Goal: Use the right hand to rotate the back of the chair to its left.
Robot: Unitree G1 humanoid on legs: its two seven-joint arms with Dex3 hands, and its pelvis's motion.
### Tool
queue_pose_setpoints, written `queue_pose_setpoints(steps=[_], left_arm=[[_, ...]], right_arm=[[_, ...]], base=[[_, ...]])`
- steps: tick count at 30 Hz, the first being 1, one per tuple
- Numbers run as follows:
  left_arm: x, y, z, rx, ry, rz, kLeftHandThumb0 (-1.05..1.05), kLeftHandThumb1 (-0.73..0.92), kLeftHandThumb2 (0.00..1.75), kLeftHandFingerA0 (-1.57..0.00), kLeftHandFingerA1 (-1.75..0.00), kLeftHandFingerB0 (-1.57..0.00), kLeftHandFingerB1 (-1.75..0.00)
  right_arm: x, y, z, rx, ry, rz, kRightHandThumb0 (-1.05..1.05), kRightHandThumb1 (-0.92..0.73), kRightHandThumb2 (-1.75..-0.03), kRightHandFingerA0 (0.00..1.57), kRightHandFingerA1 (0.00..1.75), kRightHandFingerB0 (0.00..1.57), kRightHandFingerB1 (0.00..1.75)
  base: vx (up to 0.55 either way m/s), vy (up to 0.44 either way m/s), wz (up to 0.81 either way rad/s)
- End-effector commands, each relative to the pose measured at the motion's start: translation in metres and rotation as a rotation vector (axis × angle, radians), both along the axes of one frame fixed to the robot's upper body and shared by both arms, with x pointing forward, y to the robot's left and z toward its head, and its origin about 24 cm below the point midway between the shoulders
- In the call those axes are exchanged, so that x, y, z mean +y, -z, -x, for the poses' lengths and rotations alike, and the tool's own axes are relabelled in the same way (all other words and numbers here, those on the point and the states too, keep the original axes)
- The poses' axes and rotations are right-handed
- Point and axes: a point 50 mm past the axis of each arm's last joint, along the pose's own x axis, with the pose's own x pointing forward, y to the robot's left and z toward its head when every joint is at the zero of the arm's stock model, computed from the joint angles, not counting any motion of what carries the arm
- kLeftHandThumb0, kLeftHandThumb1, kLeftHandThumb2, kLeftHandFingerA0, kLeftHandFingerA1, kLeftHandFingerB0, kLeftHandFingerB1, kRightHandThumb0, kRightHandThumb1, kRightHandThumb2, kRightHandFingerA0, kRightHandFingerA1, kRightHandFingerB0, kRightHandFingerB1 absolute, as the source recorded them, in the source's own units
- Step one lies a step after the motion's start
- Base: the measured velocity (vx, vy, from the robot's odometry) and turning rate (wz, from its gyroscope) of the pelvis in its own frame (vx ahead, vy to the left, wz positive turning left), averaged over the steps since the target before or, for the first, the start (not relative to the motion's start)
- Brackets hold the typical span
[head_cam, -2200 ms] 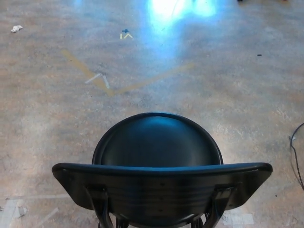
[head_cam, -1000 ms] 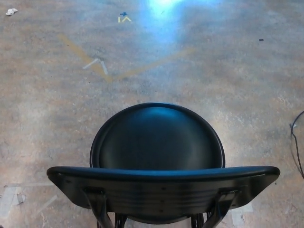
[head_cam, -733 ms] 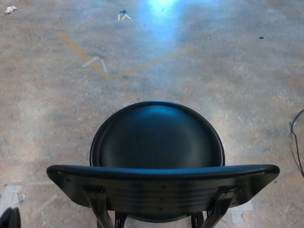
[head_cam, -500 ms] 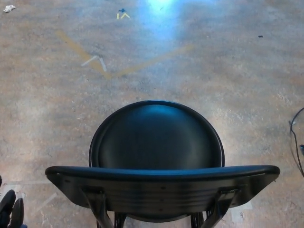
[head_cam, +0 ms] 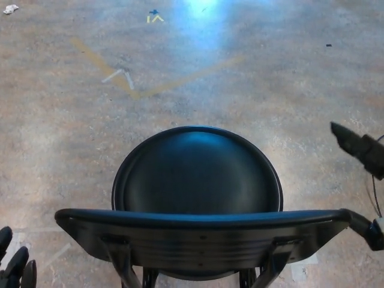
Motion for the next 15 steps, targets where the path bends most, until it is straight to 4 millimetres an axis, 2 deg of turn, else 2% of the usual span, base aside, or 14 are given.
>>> queue_pose_setpoints(steps=[1, 2, 3, 5, 6, 7, 8, 9, 14, 15], left_arm=[[0.0018, 0.0017, 0.0041, 0.011, -0.014, -0.012, -0.91, 0.47, 0.87, -0.24, -0.49, -0.28, -0.44], [0.0018, 0.0018, 0.0041, 0.011, -0.014, -0.011, -0.91, 0.47, 0.87, -0.24, -0.49, -0.28, -0.44], [0.0017, 0.0019, 0.0042, 0.01, -0.015, -0.01, -0.94, 0.6, 0.6, -0.25, -0.41, -0.33, -0.36], [0.0016, 0.002, 0.0045, 0.009, -0.015, -0.009, -0.94, 0.6, 0.6, -0.25, -0.41, -0.33, -0.36], [0.0018, 0.0022, 0.0043, 0.01, -0.016, -0.005, -0.93, 0.59, 0.59, -0.25, -0.41, -0.33, -0.35], [0.0026, 0.0021, 0.0039, 0.011, -0.019, -0.003, -0.91, 0.59, 0.59, -0.26, -0.41, -0.33, -0.35], [0.003, 0.0021, 0.0038, 0.011, -0.019, -0.002, -0.91, 0.59, 0.59, -0.26, -0.41, -0.33, -0.35], [0.0029, 0.0015, 0.0033, 0.008, -0.02, -0.005, -0.89, 0.46, 0.86, -0.24, -0.5, -0.29, -0.45], [0.004, -0.0001, 0.001, 0.002, -0.022, -0.01, -0.89, 0.46, 0.86, -0.25, -0.5, -0.29, -0.45], [0.004, -0.0003, 0.0006, 0.003, -0.022, -0.013, -0.9, 0.46, 0.87, -0.24, -0.49, -0.29, -0.45]], right_arm=[[0.0094, 0.0115, 0.0072, 0.096, -0.082, 0.106, -0.86, -0.44, -0.94, 0.0, 0.14, 0.02, 0.0], [0.0095, 0.0115, 0.0073, 0.098, -0.082, 0.108, -0.86, -0.44, -0.94, 0.0, 0.14, 0.02, 0.0], [0.0094, 0.0116, 0.0074, 0.099, -0.084, 0.108, -0.85, -0.44, -0.94, 0.0, 0.14, 0.03, 0.0], [0.0093, 0.0117, 0.0074, 0.102, -0.086, 0.107, -0.85, -0.44, -0.94, 0.0, 0.14, 0.03, 0.0], [0.0092, 0.0114, 0.0076, 0.101, -0.091, 0.109, -0.98, -0.48, -0.69, 0.0, 0.25, 0.0, 0.21], [0.0082, 0.0118, 0.0075, 0.106, -0.094, 0.122, -0.84, -0.44, -0.92, 0.0, 0.15, 0.0, 0.01], [0.0078, 0.0121, 0.0073, 0.109, -0.095, 0.127, -0.84, -0.44, -0.92, 0.0, 0.15, 0.0, 0.01], [0.0051, 0.0121, 0.0075, 0.121, -0.093, 0.137, -0.81, -0.43, -0.9, 0.0, 0.17, 0.01, 0.03], [0.0043, 0.0114, 0.0063, 0.128, -0.097, 0.134, -0.81, -0.43, -0.9, 0.0, 0.17, 0.01, 0.04], [0.0042, 0.0104, 0.0066, 0.126, -0.097, 0.138, -0.94, -0.46, -0.67, 0.0, 0.25, 0.0, 0.21]], base=[[0.0, 0.0, 0.0], [0.0, 0.0, 0.0], [0.0, 0.0, 0.0], [0.0, 0.0, 0.0], [0.0, 0.0, 0.0], [0.0, 0.0, 0.0], [0.0, 0.0, 0.0], [0.0, 0.0, 0.0], [0.0, 0.0, 0.0], [0.0, 0.0, 0.0]])
